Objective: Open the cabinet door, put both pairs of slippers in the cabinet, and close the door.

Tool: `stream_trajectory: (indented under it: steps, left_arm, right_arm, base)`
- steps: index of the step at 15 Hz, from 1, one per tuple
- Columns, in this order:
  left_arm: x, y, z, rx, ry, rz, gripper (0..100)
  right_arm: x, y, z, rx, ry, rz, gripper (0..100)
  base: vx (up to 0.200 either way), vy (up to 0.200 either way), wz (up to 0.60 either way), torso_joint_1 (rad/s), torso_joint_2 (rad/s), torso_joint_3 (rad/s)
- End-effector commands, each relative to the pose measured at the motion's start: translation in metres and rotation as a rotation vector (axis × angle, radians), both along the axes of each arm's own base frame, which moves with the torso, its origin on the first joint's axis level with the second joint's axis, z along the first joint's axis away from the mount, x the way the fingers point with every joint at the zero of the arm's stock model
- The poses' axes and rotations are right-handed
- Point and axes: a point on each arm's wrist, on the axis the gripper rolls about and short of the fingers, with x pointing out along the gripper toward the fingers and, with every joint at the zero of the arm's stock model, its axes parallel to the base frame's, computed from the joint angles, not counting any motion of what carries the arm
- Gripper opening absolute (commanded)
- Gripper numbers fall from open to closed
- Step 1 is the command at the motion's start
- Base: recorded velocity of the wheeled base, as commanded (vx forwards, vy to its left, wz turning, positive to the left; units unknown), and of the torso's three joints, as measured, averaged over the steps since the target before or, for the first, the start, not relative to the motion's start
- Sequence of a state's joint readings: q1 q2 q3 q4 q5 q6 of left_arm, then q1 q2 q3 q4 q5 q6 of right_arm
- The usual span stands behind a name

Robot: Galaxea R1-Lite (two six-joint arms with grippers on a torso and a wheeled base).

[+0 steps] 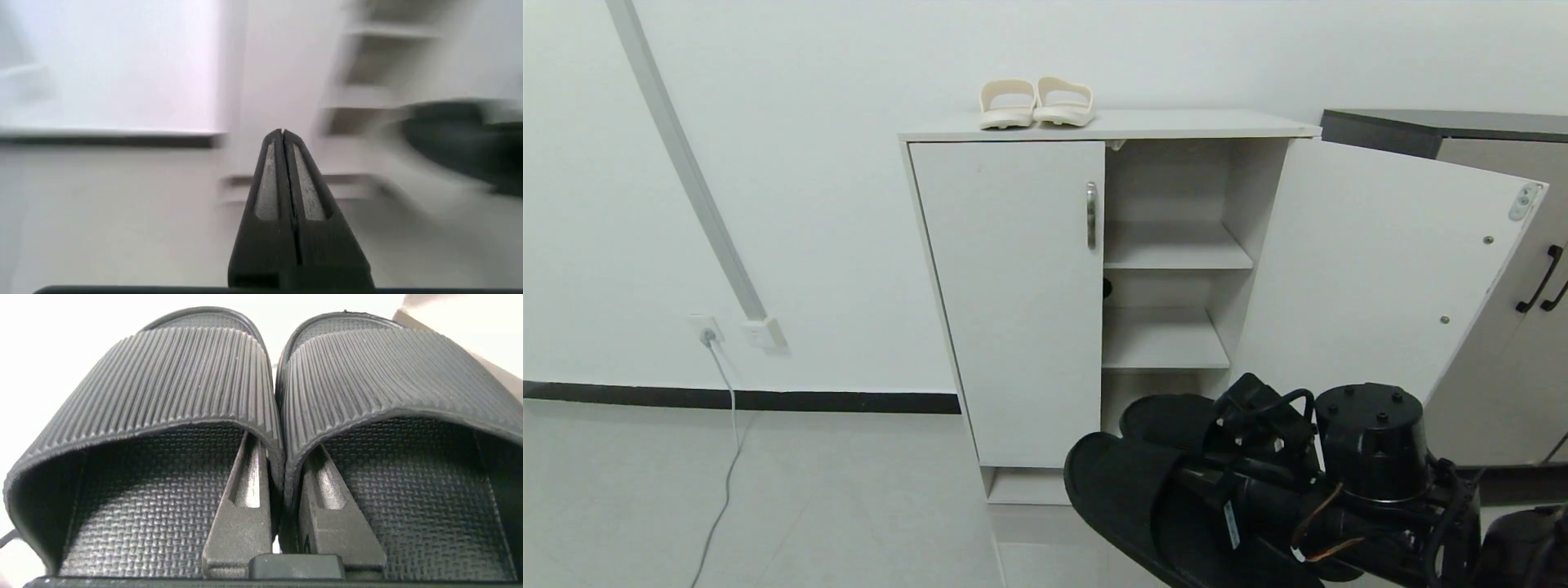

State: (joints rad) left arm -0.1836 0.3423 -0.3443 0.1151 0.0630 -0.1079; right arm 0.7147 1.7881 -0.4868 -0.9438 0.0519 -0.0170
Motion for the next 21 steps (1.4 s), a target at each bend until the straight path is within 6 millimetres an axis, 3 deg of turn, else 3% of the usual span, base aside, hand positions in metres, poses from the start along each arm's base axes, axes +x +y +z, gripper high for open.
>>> stream_trajectory:
  steps: [1,4,7,10,16,21]
  left_arm:
    - [-0.018,0.001,-0.044,0.055,-0.046,0.198,0]
    - [-0.022,0.000,-0.084,0.102,-0.078,0.237,0]
    - [-0.017,-0.003,-0.090,0.111,-0.116,0.099,0]
    - [-0.017,-0.003,-0.090,0.114,-0.117,0.093,0]
    - [-0.017,-0.003,-0.090,0.114,-0.115,0.093,0]
    - [-0.017,-0.003,-0.090,0.113,-0.116,0.093,0]
  right_arm:
    - [-0.001,0.000,0.000,0.001,-0.003,0.001,0]
    - [-0.002,0.001,-0.002,-0.004,0.001,0.004,0]
    - [-0.003,0.002,-0.003,-0.008,0.007,0.010,0]
    - [-0.001,0.005,-0.007,-0.017,0.011,-0.010,0]
    - [0.030,0.073,-0.032,0.080,0.001,-0.367,0]
    - [0.071,0.102,-0.056,0.052,-0.117,-0.694,0]
  base:
    - [0.000,0.000,0.00,0.000,0.00,0.000]
    - [0.000,0.000,0.00,0.000,0.00,0.000]
    - [0.000,0.000,0.00,0.000,0.00,0.000]
    - [0.000,0.000,0.00,0.000,0.00,0.000]
    - [0.000,0.000,0.00,0.000,0.00,0.000]
    - [0.000,0.000,0.00,0.000,0.00,0.000]
